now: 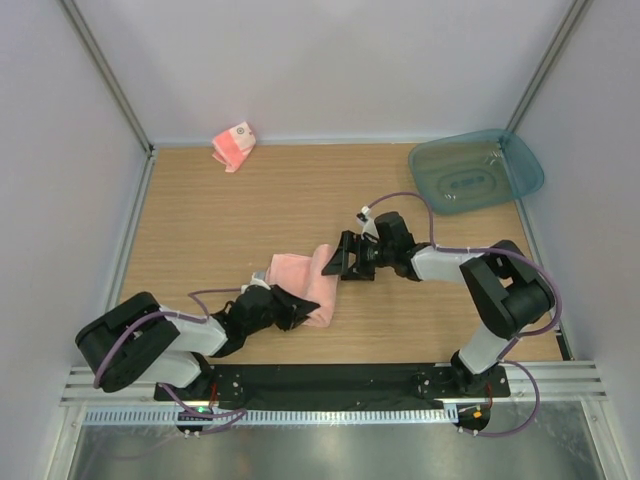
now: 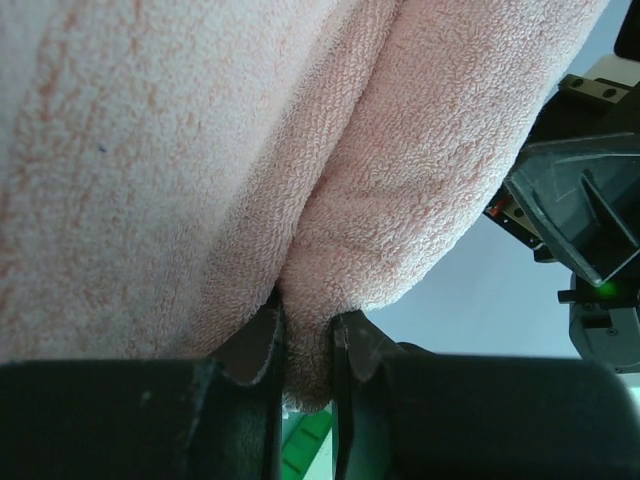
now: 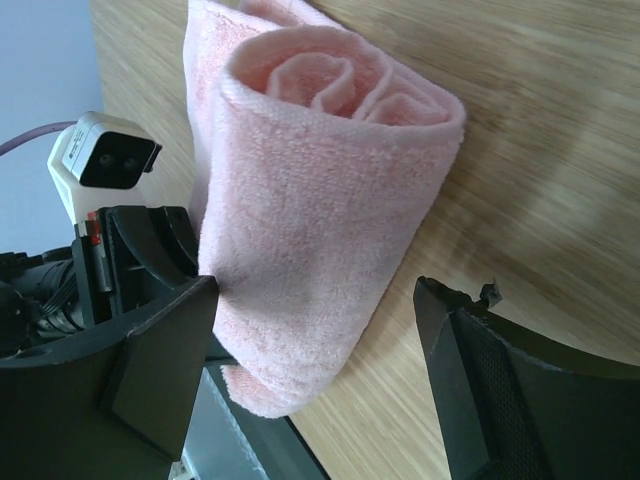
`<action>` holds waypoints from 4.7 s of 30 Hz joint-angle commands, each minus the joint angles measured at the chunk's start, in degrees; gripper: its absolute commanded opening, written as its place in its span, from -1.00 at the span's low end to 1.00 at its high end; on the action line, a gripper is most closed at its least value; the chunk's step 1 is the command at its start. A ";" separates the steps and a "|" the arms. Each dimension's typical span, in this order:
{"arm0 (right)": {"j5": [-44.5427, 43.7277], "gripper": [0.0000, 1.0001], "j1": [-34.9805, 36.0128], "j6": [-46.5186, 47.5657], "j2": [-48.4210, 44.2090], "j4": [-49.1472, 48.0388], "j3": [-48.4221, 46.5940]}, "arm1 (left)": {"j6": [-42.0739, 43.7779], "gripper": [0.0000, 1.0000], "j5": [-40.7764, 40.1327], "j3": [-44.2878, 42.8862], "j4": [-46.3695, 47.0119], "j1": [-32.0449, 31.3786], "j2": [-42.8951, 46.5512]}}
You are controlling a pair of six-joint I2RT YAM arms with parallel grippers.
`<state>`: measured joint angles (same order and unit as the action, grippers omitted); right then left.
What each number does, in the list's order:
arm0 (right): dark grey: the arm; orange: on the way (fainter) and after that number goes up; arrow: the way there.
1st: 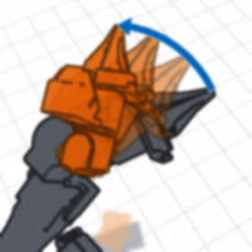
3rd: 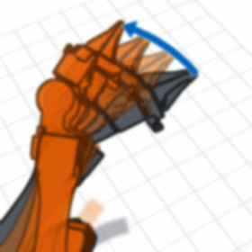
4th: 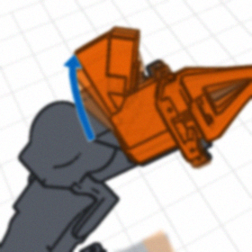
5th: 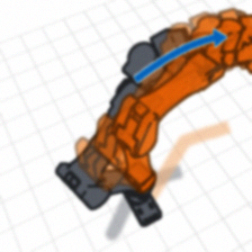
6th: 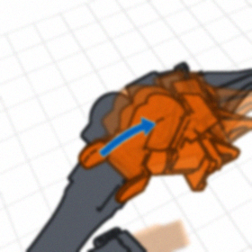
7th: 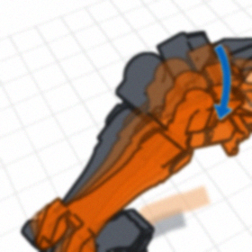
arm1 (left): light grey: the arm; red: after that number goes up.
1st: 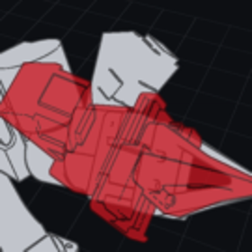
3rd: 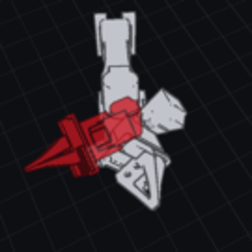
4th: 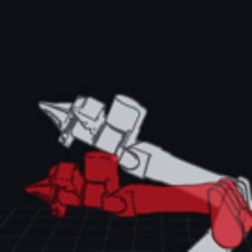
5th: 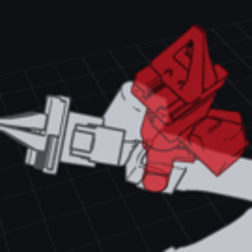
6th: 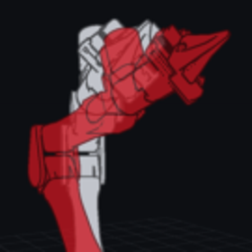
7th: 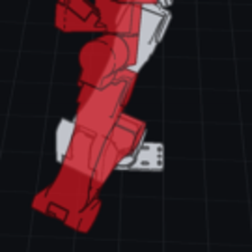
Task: Roll the towels
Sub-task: Roll the towel
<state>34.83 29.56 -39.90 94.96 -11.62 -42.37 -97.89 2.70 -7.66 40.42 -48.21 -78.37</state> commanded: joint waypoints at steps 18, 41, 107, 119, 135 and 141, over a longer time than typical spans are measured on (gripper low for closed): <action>-0.38 0.18 4.36 -8.00 9.63 -26.08 5.19 | 1.73 -0.99 -7.26 4.23 -33.55 0.57 17.01; -18.75 -0.08 3.84 2.28 -6.36 10.29 -1.66 | 39.24 0.15 -19.31 -19.75 -58.44 0.39 19.40; -7.50 -0.11 0.76 13.53 15.61 29.20 -32.42 | 63.52 0.59 -39.70 -32.24 -48.95 -13.49 -10.31; -6.00 0.03 -0.20 13.45 17.10 29.63 -34.27 | 57.64 0.36 -34.26 -29.52 -46.84 -12.18 -14.97; -7.31 0.64 -13.91 9.85 9.73 30.87 -29.54 | 55.00 -0.46 -15.28 -28.64 -42.28 -12.09 -9.79; -14.69 0.75 -16.03 8.09 0.42 32.36 -24.26 | 50.96 -0.46 -10.97 -28.99 -41.92 -12.00 -6.36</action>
<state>24.75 12.23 -30.13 102.28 20.29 -67.88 -41.41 -18.92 -38.61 3.88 -59.55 -84.75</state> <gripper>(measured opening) 0.871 0.425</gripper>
